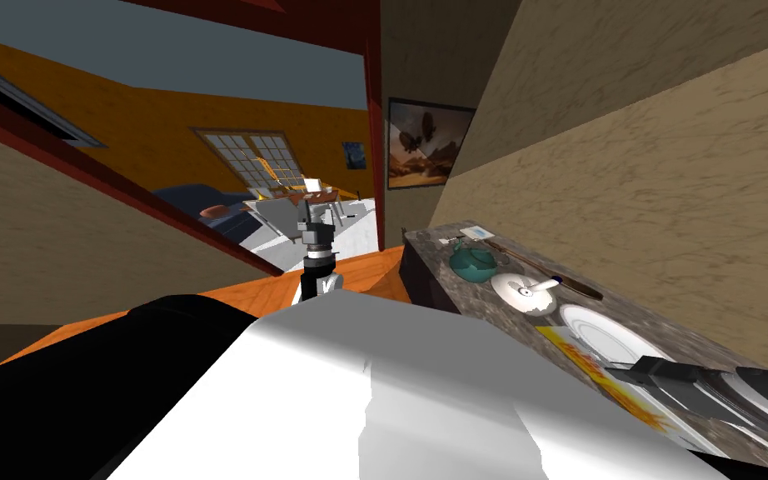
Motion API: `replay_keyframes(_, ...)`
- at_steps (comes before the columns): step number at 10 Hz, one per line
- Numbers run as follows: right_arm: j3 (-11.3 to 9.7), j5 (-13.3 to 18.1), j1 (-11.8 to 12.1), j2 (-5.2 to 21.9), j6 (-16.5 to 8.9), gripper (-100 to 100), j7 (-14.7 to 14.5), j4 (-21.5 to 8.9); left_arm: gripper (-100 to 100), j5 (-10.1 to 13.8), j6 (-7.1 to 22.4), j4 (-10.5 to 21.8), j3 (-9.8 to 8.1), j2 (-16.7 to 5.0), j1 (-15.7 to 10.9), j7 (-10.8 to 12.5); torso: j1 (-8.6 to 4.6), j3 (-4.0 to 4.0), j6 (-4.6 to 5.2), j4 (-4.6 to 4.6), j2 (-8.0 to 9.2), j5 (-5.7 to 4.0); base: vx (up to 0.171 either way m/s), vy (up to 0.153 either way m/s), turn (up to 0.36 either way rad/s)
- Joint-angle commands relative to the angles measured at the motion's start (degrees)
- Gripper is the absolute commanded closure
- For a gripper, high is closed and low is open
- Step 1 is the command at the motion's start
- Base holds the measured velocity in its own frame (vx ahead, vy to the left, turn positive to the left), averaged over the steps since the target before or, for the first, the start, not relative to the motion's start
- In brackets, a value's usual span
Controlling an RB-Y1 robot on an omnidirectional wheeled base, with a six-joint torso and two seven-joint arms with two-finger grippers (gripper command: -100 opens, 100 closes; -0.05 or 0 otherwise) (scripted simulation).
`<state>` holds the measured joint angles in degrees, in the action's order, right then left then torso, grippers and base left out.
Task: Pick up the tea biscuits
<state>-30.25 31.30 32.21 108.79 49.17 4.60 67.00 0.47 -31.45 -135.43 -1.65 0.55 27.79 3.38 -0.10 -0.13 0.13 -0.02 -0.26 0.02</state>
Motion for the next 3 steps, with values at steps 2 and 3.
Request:
replay_keyframes(2, 0.0, -0.5, 0.2, 1.2, -0.3, 100, -0.4, 1.2, 0, 0.0, 0.0, 0.0, 0.00, 0.0, 0.0, 0.0, 0.05, 0.03, -0.01, 0.01, 0.05, 0.01, 0.043, 0.000, -0.078)
replay_keyframes(3, 0.0, -0.6, 0.2, 1.3, -0.4, 0, -0.4, 1.4, 0, 0.0, 0.0, 0.0, 0.00, 0.0, 0.0, 0.0, 0.04, 0.09, -0.04, 0.03, 0.16, 0.01, 0.005, 0.001, 0.005)
